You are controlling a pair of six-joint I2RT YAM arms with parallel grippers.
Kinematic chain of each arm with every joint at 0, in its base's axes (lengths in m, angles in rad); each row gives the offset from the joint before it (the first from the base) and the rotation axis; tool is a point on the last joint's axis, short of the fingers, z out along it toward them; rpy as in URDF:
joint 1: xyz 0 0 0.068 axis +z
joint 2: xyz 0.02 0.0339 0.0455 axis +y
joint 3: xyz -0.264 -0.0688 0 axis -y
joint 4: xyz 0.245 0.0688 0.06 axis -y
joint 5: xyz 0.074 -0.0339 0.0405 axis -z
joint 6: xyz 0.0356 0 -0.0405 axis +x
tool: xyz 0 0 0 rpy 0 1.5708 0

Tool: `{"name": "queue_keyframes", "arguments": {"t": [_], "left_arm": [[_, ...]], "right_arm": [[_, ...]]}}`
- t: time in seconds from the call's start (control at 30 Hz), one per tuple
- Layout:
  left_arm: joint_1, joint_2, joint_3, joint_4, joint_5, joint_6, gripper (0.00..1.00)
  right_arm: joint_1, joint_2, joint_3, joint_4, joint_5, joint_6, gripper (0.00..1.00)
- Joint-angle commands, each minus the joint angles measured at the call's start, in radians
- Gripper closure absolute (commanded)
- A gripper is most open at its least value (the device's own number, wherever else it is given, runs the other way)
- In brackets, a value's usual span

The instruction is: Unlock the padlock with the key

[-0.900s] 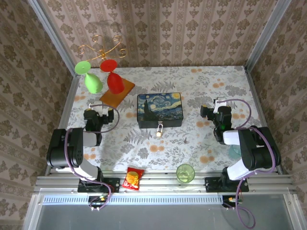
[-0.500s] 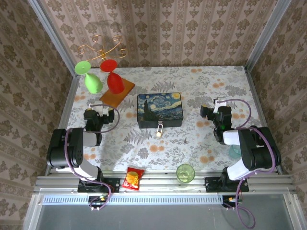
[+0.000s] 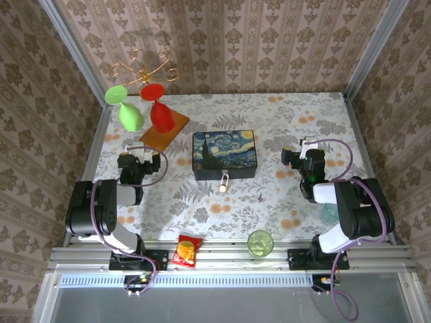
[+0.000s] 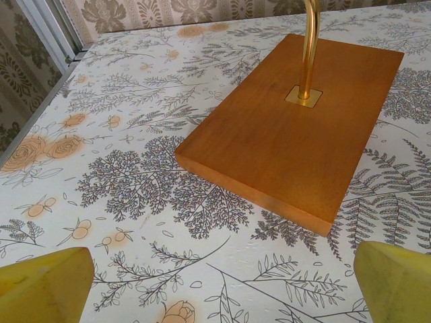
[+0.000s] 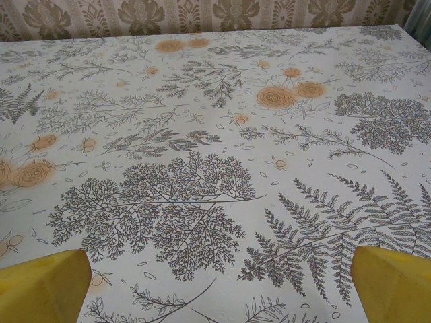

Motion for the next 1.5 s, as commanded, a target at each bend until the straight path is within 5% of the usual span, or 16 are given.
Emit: {"name": "queue_keyframes", "arguments": {"t": [0.0,0.27,0.47,0.87,1.03,1.23,1.47], "left_arm": [[0.01,-0.003,0.016,0.011,0.008,0.007,0.0],[0.023,-0.005,0.004,0.029,0.031,-0.004,0.0],[0.072,-0.045,-0.108,0.216,0.09,-0.049,0.0],[0.047,-0.469,-0.155,-0.086,0.14,-0.11,0.0],[0.032,-0.627,-0.128,-0.282,0.151,-0.452,0.0],[-0.138,-0.747,-0.176,-0.306,0.179,-0.541,0.0],[-0.376,-0.826,-0.115,-0.553,0.143,-0.608,0.0]], "right_arm": [[-0.009,-0.001,-0.004,0.028,0.007,0.0,0.0],[-0.01,-0.002,-0.006,0.03,0.005,-0.001,0.0],[-0.023,-0.043,0.016,-0.041,-0.018,0.01,0.0],[-0.02,-0.376,0.259,-0.848,-0.102,0.201,0.0],[-0.011,-0.46,0.279,-1.019,-0.22,0.289,0.0],[0.09,-0.467,0.258,-1.135,-0.386,0.331,0.0],[0.375,-0.415,0.25,-1.18,-0.13,0.385,0.05]]}}
